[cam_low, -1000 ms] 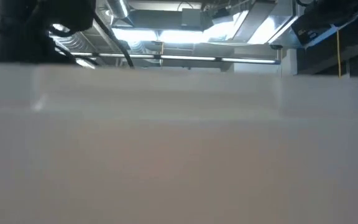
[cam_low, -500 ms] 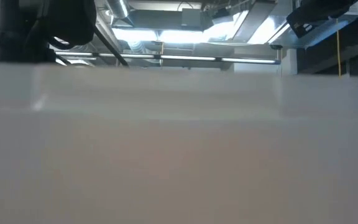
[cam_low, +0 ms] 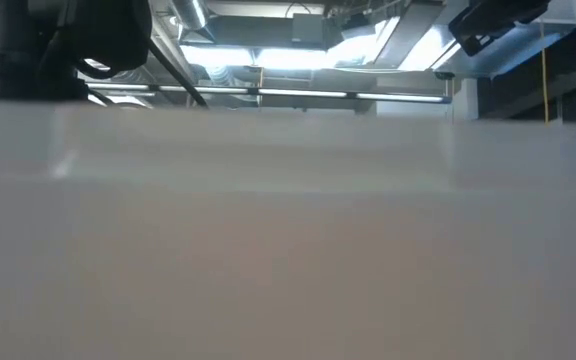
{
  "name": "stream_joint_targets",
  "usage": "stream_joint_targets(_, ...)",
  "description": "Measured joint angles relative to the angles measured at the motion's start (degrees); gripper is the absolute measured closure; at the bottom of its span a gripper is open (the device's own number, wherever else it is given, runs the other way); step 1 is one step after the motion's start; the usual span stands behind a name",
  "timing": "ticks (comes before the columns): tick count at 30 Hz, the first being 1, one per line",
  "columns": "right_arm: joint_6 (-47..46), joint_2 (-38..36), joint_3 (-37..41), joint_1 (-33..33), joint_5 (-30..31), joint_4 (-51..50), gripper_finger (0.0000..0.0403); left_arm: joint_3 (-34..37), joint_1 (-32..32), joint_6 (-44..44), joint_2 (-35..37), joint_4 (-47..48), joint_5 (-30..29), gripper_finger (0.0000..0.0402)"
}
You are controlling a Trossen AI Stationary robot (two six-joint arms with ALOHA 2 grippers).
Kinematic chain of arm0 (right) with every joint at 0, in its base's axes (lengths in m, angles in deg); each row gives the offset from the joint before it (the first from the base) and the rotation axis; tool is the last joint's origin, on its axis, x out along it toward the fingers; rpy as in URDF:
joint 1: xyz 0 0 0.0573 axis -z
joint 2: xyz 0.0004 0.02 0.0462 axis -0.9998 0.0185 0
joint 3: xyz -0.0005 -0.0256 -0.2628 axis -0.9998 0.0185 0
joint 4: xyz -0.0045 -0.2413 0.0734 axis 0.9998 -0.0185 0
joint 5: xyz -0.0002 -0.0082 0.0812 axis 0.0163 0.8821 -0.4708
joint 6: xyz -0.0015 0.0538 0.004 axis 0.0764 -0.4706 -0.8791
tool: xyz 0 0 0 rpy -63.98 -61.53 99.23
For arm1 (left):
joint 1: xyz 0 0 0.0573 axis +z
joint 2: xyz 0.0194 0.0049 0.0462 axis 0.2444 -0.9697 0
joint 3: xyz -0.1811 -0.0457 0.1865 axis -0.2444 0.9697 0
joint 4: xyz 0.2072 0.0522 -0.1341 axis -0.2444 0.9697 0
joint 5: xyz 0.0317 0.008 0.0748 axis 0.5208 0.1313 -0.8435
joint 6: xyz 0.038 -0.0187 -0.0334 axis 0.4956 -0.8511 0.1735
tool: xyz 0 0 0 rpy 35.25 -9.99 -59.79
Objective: Pack school essentials
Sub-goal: Put the left black pencil into the supply box
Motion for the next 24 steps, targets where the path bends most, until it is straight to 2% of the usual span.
stream_joint_targets(3,0.02,0.81,-0.86,0.00,0.00,-0.61,0.0393,0.02,0.00,0.29,-0.02,-0.11,0.08,0.0309)
stream_joint_targets(11,0.02,1.36,-1.51,0.00,0.01,-2.12,0.0393,0.02,-0.04,0.37,-0.07,-0.51,0.26,0.0390)
stream_joint_targets(24,-0.28,1.36,-1.51,0.00,0.00,-3.50,0.0393,-0.08,-0.70,4.55,1.99,1.72,-3.16,0.0396)
